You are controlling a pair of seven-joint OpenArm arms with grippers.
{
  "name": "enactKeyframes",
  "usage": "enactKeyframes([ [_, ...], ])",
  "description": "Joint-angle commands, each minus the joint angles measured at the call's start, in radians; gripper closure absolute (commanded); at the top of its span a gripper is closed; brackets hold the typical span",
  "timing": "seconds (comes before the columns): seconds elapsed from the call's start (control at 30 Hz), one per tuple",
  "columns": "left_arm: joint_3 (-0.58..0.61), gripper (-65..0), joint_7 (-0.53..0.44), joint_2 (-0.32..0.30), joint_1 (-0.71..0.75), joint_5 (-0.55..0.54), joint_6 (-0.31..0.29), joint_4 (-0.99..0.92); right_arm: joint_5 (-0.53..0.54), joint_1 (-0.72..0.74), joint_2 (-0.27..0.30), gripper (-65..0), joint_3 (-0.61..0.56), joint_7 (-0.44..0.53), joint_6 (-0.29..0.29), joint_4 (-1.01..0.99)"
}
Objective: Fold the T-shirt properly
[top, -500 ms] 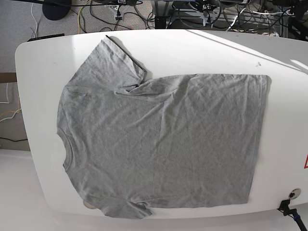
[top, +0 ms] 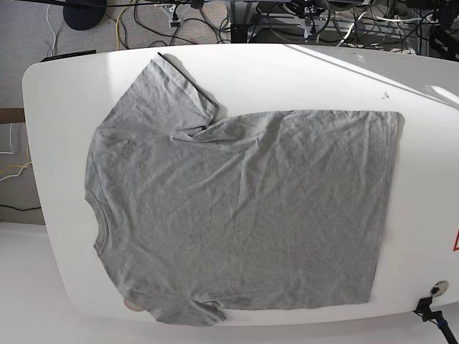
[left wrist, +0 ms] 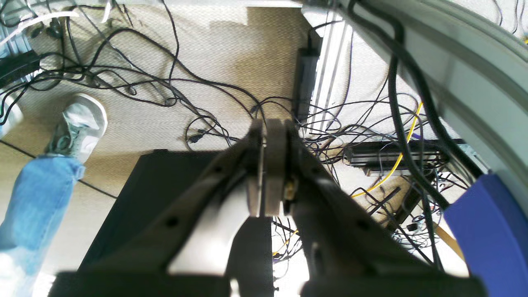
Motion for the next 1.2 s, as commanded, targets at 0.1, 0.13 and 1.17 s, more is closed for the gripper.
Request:
enactKeyframes([
  [0.1, 0.0, 0.0, 0.004, -0.006, 0.011, 0.005, -0.003, 0.008, 0.0, -0.046, 0.004, 0.0, 0.001, -0.001, 0.01, 0.035],
  [0.13, -0.001, 0.0, 0.004, -0.01, 0.014, 0.006, -0.001, 0.009, 0.0, -0.063, 0.01, 0.0, 0.005, 0.002, 0.012, 0.046],
  [1.17, 0.01, -0.5, 0.056, -0.107, 0.291, -0.08, -0.046, 0.519, 0.004, -0.301, 0.108, 0.0, -0.01, 0.034, 0.058, 0.395],
])
